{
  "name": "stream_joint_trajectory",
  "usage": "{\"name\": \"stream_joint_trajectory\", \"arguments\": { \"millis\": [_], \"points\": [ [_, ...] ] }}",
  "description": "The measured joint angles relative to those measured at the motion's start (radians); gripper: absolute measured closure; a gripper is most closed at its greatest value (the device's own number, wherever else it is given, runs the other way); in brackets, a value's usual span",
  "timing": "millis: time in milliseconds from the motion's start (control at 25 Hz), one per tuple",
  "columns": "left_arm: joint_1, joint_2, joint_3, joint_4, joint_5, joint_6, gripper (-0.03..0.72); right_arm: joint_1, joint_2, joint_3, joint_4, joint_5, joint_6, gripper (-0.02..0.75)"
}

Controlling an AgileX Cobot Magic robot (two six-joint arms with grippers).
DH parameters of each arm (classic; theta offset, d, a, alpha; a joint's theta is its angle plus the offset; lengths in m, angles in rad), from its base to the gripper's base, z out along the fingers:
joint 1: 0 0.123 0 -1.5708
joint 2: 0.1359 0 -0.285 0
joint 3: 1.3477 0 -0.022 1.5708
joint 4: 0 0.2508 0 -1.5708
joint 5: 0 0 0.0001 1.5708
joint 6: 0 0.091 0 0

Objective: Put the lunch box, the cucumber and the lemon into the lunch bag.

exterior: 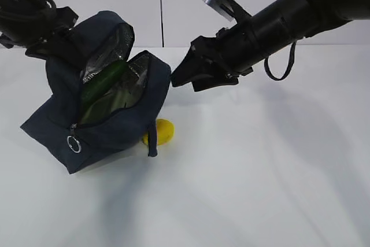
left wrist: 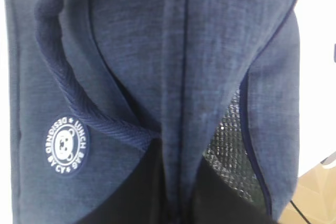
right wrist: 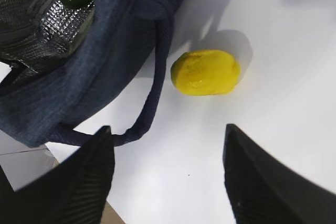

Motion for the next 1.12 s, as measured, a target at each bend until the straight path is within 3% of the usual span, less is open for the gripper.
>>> {"name": "stream_joint_trajectory", "arguments": {
  "millis": [200,440,800,1120],
  "points": [
    [0.044,0.0,0.0,-0.002,0.01,0.001,0.669,0.0,0.0,0.002,-0.092,-0.027,0.084,0.251],
    [0.072,0.0,0.0,0.016,0.016,0.001,0.669,0.02,0.0,0.003,-0.104,-0.034,0.14,0.251],
    [0.111,0.0,0.0,0.048,0.026,0.003,0.669,0.121,0.083,0.003,-0.104,-0.134,0.227,0.251],
    [0.112,0.0,0.0,0.066,0.028,0.008,0.669,0.128,0.159,0.003,-0.089,-0.206,0.29,0.251]
  ]
}}
